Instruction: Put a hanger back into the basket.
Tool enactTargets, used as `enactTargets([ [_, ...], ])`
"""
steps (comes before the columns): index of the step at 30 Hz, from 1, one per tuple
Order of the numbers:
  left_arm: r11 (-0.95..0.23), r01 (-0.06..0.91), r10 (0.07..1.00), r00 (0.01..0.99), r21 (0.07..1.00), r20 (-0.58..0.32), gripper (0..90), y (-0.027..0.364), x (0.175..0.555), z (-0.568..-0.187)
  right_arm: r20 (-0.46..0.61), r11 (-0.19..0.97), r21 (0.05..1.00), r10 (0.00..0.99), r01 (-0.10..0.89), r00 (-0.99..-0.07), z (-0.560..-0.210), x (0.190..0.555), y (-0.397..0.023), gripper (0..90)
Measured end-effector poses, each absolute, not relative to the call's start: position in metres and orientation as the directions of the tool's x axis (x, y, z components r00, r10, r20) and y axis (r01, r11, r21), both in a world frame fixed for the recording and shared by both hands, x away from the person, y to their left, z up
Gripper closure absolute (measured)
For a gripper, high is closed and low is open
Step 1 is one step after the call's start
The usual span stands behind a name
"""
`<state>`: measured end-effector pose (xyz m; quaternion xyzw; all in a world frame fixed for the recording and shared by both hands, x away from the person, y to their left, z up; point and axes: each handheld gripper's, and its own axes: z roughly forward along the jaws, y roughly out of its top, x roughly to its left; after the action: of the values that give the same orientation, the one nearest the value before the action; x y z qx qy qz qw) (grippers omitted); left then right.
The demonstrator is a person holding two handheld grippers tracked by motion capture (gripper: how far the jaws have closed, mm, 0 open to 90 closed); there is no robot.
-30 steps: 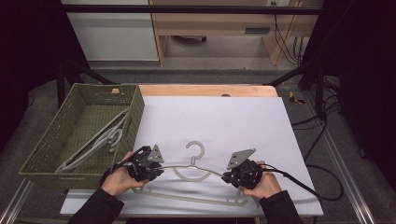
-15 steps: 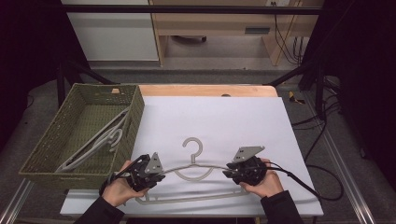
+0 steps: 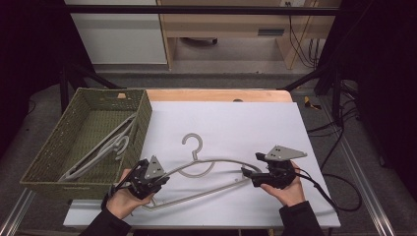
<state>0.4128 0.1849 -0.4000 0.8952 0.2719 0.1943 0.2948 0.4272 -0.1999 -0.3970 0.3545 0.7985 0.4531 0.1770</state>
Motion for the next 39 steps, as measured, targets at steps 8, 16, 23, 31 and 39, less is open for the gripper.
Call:
enactTargets([
  [8, -0.632, 0.347, 0.641, 0.737, 0.693, 0.216, 81.8, 0.201, 0.410, -0.382, 0.089, 0.218, 0.883, 0.792, 0.416, -0.604, -0.390, 0.426, -0.229, 17.8],
  [16, -0.574, 0.335, 0.694, 0.683, 0.747, 0.227, 81.9, 0.219, 0.409, -0.366, 0.115, 0.180, 0.877, 0.821, 0.446, -0.559, -0.396, 0.429, -0.245, 14.7],
  [23, -0.523, 0.321, 0.734, 0.640, 0.790, 0.225, 81.9, 0.236, 0.409, -0.351, 0.115, 0.181, 0.871, 0.828, 0.457, -0.548, -0.399, 0.431, -0.245, 12.0],
  [31, -0.482, 0.285, 0.782, 0.567, 0.829, 0.259, 81.9, 0.259, 0.405, -0.327, 0.127, 0.163, 0.873, 0.834, 0.459, -0.538, -0.400, 0.432, -0.250, 10.5],
  [39, -0.444, 0.269, 0.821, 0.505, 0.855, 0.267, 81.8, 0.291, 0.415, -0.305, 0.119, 0.158, 0.879, 0.841, 0.449, -0.528, -0.398, 0.431, -0.252, 9.8],
])
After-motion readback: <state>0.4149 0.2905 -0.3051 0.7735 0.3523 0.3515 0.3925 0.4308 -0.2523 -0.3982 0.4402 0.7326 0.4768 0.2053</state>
